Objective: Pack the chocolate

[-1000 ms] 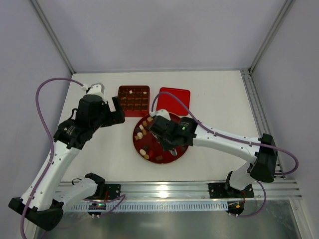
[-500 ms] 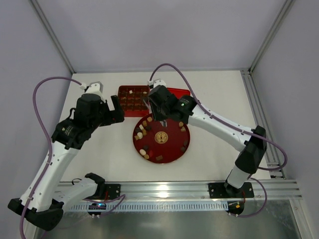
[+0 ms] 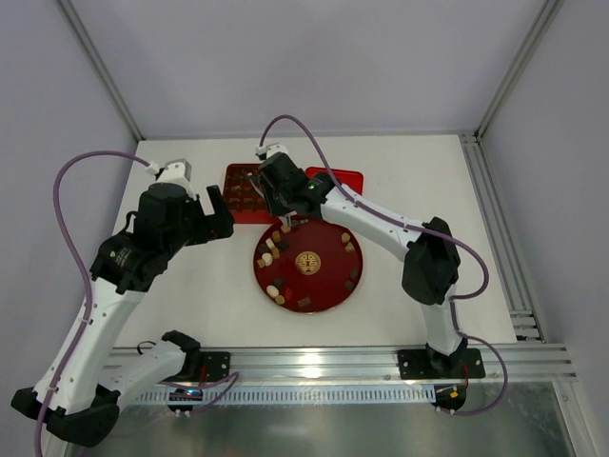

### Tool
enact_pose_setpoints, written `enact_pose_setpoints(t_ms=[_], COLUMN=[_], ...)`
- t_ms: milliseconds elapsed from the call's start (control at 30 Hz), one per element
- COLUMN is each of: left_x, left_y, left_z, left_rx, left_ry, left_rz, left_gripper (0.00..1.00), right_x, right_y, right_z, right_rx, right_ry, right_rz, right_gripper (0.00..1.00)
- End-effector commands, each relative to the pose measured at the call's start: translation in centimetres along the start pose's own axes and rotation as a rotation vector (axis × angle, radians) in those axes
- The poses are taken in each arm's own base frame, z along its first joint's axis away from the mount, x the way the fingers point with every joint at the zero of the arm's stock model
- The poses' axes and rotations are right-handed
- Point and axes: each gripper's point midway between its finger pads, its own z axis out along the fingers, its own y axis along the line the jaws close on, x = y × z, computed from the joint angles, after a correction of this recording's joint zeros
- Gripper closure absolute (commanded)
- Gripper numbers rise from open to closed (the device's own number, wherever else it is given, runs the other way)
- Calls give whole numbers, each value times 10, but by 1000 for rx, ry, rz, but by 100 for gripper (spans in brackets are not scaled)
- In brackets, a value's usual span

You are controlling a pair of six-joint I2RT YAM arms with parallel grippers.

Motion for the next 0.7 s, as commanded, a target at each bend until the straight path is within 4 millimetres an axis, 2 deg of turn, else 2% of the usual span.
enact_pose_setpoints(t_ms=[0, 200, 433, 667], left_x=[-10, -9, -8, -8], left_y=[-1, -1, 1, 2], left_z=[-13, -11, -12, -11], left_rx=[14, 12, 5, 2], left_ry=[-36, -32, -32, -34], left_rz=[-5, -6, -1, 4], left_gripper=[0, 0, 0, 1], right_x=[-40, -41, -29, -21], right_y=[19, 25, 25, 24], right_z=[-2, 15, 36, 43], right_rx=[-63, -66, -49, -41], right_ry=[-112, -106, -65, -44], right_rz=[17, 20, 12, 10], right_gripper=[66, 66, 66, 66])
